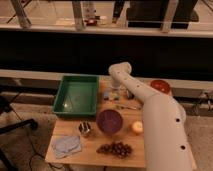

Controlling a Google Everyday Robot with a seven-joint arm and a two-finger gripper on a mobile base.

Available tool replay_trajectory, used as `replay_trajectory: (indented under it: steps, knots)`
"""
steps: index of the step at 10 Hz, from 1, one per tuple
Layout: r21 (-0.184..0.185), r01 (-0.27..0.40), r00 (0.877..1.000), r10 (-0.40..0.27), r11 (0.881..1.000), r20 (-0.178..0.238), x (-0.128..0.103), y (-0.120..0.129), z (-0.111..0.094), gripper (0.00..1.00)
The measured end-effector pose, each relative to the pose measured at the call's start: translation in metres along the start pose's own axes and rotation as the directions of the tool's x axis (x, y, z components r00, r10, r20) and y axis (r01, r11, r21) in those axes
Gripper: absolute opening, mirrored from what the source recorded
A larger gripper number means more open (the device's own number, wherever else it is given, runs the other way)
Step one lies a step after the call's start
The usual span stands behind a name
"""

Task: Place sponge in tray

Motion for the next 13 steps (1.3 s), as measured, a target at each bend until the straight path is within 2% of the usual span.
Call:
replay_trajectory:
  steps: [1, 2, 6, 7, 8, 10, 13]
  knots:
    - [0.006, -0.002, 1.000, 0.002, 1.000, 0.003, 0.001, -0.001, -0.004, 0.04]
    - [0.014, -0.002, 1.000, 0.002, 1.000, 0.005, 0.000, -0.001, -0.007, 0.00]
    - [0.076, -0.001, 1.000, 0.000, 0.997, 0.012, 0.001, -0.001, -0.041, 0.00]
    - [0.099, -0.001, 1.000, 0.000, 0.995, 0.012, 0.001, -0.002, -0.056, 0.00]
    - [0.139, 0.009, 1.000, -0.012, 0.990, 0.016, -0.001, -0.003, -0.080, 0.00]
    - [0.186, 0.038, 0.999, -0.044, 0.982, 0.027, -0.012, -0.001, -0.106, 0.00]
    - [0.232, 0.085, 0.994, -0.099, 0.969, 0.050, -0.035, 0.004, -0.140, 0.01]
